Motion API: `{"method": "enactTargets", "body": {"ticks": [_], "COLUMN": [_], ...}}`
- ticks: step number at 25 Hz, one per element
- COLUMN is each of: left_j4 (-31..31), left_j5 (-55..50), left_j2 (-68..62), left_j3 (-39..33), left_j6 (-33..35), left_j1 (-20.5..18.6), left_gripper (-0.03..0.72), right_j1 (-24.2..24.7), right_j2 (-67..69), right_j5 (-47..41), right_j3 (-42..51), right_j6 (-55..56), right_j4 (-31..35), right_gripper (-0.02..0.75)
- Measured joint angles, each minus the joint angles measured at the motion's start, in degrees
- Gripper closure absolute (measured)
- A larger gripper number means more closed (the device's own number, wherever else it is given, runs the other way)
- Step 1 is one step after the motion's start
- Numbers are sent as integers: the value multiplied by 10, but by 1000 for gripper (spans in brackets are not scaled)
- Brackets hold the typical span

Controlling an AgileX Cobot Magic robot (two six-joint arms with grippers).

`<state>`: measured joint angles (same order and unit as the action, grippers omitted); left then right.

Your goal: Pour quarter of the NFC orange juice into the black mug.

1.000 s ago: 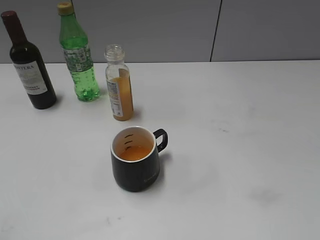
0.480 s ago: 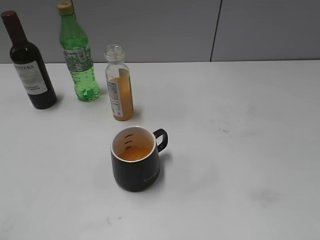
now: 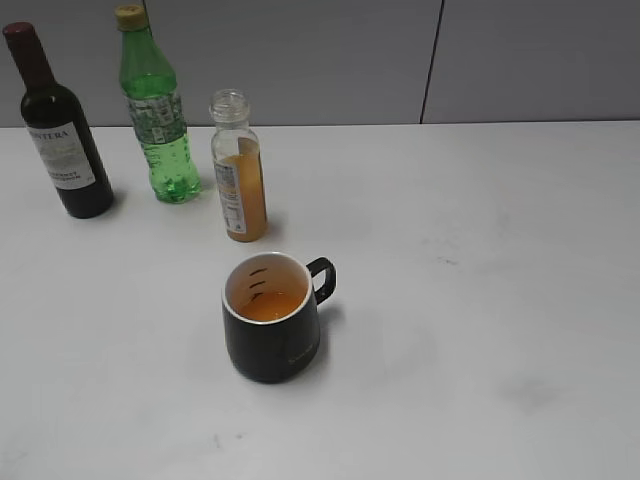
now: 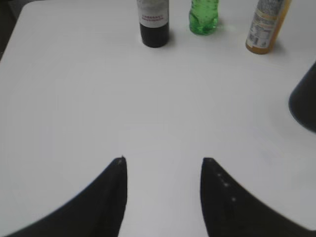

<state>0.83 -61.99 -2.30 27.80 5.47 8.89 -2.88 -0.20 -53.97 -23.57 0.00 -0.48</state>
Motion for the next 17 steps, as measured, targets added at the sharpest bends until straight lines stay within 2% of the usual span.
{"method": "enactTargets", "body": {"ticks": [4, 11, 17], "left_j4": [0, 0, 0], "left_j5": [0, 0, 0], "left_j2": [24, 26, 26], "left_j3": [0, 0, 0], "left_j6": [0, 0, 0], "left_j1": [-31, -42, -65], "left_gripper": [340, 356, 356], "right_j1": [0, 0, 0], "right_j2": [0, 0, 0], "right_j5": [0, 0, 0], "right_j3": [0, 0, 0], "right_j6": [0, 0, 0], "right_j4": [0, 1, 1], "right_gripper": [150, 150, 150]}}
